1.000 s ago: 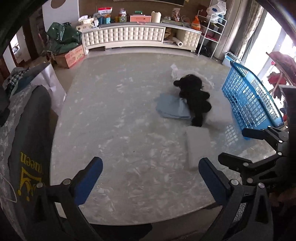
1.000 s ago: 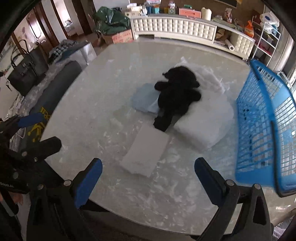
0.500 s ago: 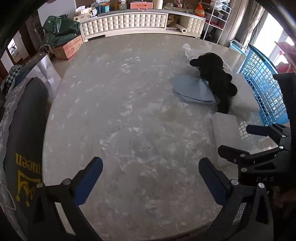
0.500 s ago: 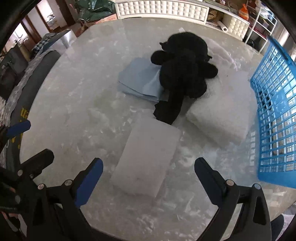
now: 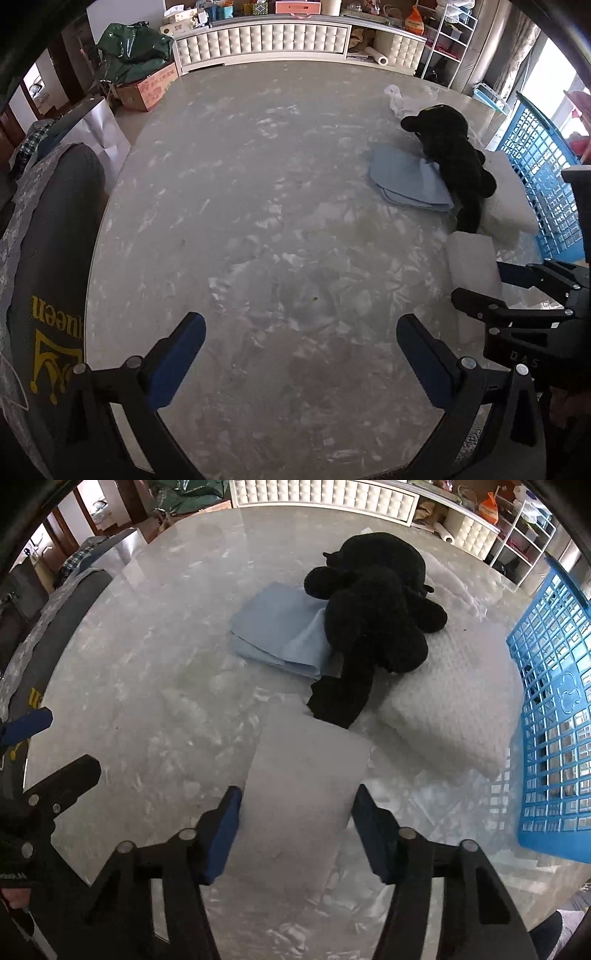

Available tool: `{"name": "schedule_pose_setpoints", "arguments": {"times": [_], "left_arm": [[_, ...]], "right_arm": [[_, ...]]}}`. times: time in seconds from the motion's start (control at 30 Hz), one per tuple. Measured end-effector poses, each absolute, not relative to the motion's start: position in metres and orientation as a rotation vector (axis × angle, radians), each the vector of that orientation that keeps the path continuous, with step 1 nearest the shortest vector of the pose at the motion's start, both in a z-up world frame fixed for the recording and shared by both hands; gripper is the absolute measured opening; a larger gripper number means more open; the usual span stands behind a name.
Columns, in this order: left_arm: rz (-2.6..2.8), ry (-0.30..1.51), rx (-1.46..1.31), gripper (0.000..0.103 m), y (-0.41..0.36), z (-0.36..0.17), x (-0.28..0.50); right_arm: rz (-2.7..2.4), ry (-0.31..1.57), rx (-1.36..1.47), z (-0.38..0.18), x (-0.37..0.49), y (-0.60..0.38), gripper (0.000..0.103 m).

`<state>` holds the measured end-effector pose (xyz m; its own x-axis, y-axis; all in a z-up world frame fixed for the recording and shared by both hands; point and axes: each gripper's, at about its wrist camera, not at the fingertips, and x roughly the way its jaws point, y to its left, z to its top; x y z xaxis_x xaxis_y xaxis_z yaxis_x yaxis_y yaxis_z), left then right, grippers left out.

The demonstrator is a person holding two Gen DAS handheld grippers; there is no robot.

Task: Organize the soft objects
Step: 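Move the right gripper to the white foam block and grasp it, then carry the white foam block with the right gripper into the basket and release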

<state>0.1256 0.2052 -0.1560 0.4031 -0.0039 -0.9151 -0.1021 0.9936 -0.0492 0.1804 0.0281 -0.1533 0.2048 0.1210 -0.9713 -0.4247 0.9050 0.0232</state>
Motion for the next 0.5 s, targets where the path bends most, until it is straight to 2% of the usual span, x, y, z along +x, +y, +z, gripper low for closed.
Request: {"name": "schedule_pose_setpoints", "arguments": {"times": [0.07, 0.5], "left_arm": [[0.061, 1.151, -0.101, 0.103, 0.201, -0.153, 0.124], [0.004, 1.090, -0.075, 0.103, 0.151, -0.102, 0.117]], "right_arm": [[0.411, 1.314, -0.261, -0.152, 0.176, 0.025, 0.050], [0.489, 1.220, -0.205, -0.086, 0.156, -0.022, 0.050]]}}
